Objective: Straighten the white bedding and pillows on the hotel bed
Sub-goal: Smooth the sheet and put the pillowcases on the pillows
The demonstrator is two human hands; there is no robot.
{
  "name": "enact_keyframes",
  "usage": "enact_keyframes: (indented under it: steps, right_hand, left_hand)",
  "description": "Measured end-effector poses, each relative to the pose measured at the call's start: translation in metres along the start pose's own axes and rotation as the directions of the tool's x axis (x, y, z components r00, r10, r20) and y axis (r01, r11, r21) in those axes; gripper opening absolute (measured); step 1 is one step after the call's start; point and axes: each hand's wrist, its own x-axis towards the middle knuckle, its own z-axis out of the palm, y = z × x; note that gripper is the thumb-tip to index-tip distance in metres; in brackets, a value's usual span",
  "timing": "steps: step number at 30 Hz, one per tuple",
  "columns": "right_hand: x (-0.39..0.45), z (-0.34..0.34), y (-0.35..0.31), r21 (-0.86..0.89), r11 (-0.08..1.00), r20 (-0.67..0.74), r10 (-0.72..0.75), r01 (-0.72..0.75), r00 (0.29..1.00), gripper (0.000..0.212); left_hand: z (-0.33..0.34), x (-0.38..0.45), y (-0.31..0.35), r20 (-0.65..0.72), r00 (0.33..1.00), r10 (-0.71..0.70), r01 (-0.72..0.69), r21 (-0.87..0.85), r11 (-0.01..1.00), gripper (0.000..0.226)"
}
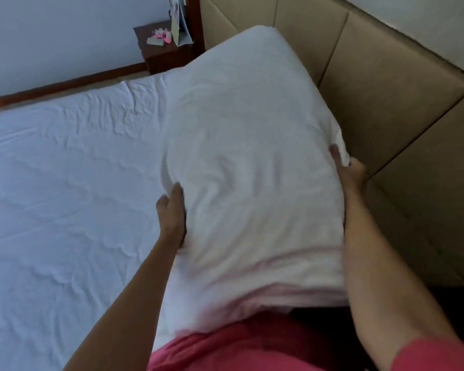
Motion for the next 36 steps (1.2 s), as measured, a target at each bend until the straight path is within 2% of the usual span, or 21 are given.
enact_keyframes:
  steps: [2, 4, 8, 12, 17, 23, 27, 31, 36]
  right_hand:
    - [0.025, -0.008, 0.003, -0.152, 0.988, -0.015, -0.003, 0.001, 1.0, 0.037]
    - [0.049, -0.006, 0.017, -0.239, 0.97, 0.032, 0.063, -0.053, 0.998, 0.026]
    - [0.035, 0.009, 0.062, -0.333, 0.939, 0.217, 0.168, -0.089, 0.962, 0.021]
    - [0.011, 0.02, 0.1, -0.306, 0.949, 0.252, 0.151, -0.069, 0.956, 0.022]
    - [0.018, 0.022, 0.091, -0.305, 0.948, 0.274, 0.175, -0.087, 0.946, 0.024]
    - [0.019, 0.035, 0.073, -0.373, 0.926, 0.383, 0.216, -0.064, 0.898, 0.025]
    - [0.007, 0.054, 0.056, -0.358, 0.934, 0.47, 0.185, -0.004, 0.863, 0.009]
    - [0.002, 0.063, 0.029, -0.351, 0.935, 0.532, 0.157, 0.048, 0.832, 0.007]
    - [0.006, 0.065, -0.011, -0.352, 0.929, 0.536, 0.103, 0.111, 0.838, 0.007]
  left_hand:
    - [0.017, 0.0, -0.021, 0.249, 0.964, -0.088, 0.01, 0.3, 0.954, 0.028]
    - [0.028, -0.003, -0.032, 0.41, 0.888, -0.208, -0.052, 0.539, 0.841, 0.037]
    - [0.049, -0.021, -0.026, 0.583, 0.767, -0.268, -0.169, 0.586, 0.792, 0.019]
    - [0.065, -0.012, -0.016, 0.555, 0.732, -0.396, -0.143, 0.693, 0.707, 0.021]
    - [0.088, -0.008, -0.002, 0.557, 0.689, -0.463, -0.202, 0.762, 0.615, 0.024]
    - [0.086, 0.006, 0.02, 0.57, 0.727, -0.383, -0.258, 0.744, 0.617, 0.027]
    - [0.074, 0.022, 0.034, 0.568, 0.757, -0.323, -0.276, 0.726, 0.63, 0.027]
    - [0.071, 0.036, 0.048, 0.596, 0.754, -0.277, -0.302, 0.689, 0.658, 0.027]
    - [0.085, 0.063, 0.062, 0.643, 0.726, -0.243, -0.353, 0.652, 0.672, 0.027]
